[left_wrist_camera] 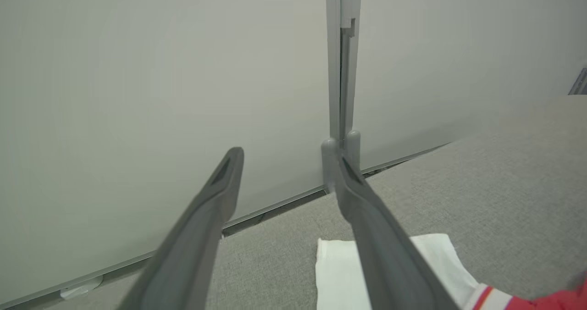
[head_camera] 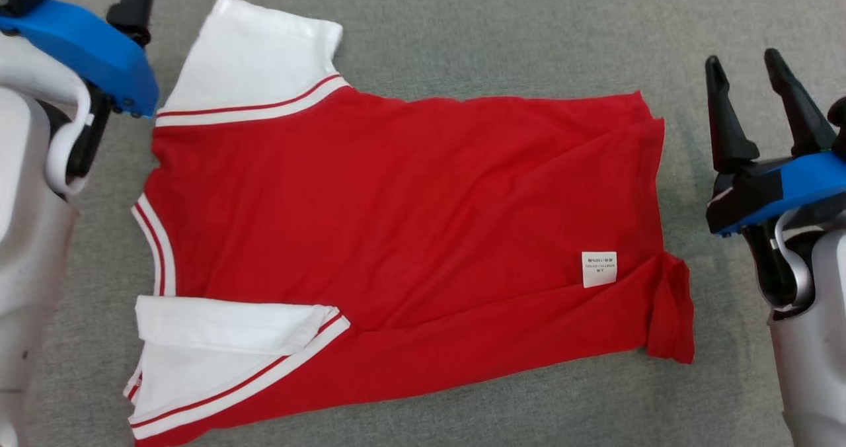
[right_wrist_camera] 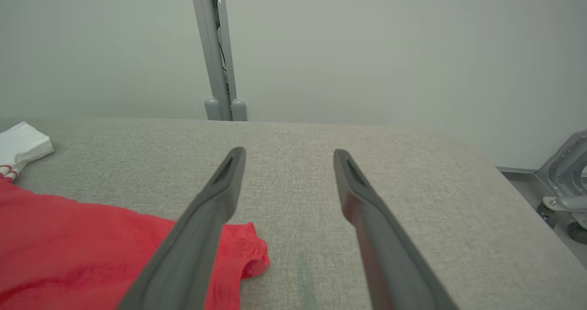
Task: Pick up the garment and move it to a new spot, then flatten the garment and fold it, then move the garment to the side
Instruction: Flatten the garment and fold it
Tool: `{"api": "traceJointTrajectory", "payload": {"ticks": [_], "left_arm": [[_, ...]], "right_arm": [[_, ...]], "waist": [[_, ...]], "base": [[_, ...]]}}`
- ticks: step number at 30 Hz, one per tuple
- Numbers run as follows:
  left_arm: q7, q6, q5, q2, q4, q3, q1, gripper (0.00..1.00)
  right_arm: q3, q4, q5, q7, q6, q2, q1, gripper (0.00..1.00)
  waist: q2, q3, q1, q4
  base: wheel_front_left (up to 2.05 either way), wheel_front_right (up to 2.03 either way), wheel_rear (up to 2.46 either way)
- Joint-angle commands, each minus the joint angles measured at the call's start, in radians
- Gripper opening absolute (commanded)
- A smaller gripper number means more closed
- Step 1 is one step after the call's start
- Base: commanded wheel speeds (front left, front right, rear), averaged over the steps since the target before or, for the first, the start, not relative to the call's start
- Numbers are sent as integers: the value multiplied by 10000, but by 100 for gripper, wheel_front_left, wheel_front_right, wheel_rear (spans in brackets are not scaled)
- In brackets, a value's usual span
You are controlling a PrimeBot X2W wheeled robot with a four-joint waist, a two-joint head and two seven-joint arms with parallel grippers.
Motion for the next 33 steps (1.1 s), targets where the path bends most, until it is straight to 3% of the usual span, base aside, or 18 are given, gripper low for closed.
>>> {"api": "traceJointTrajectory", "payload": {"ticks": [1,15,25,26,28,29,33], "left_arm": [[149,-4,-176,166,207,-266,-340,100],[1617,-7,-2574,938,2195,-3148,-2195,100],[2812,-8,-4195,1298,2432,-4923,-2601,100],[2895,-8,-4318,1324,2428,-5057,-2650,91],[2899,-8,-4515,1386,2429,-5293,-2759,5],[2895,-8,-4598,1407,2428,-5444,-2822,0],[2676,-7,-4761,1441,2457,-5744,-3048,0]], "right_arm": [[96,26,65,-65,1,54,-269,100],[718,248,317,-451,1,288,-1143,100],[830,466,364,-560,1,340,-1455,100],[851,518,385,-517,1,320,-1452,100],[912,612,418,-448,1,254,-1474,100],[984,670,478,-368,1,211,-1508,100],[1259,811,697,29,1,-23,-1673,100]], "waist": [[0,251,-3,-8],[0,1488,-3,-874],[0,1727,-3,-1081],[0,1720,-3,-1084],[0,1687,-3,-1083],[0,1655,-3,-1080],[0,1531,-3,-1046]], "base": [[0,0,0],[0,0,0],[0,0,0],[0,0,0],[0,0,0],[0,0,0],[0,0,0]]}}
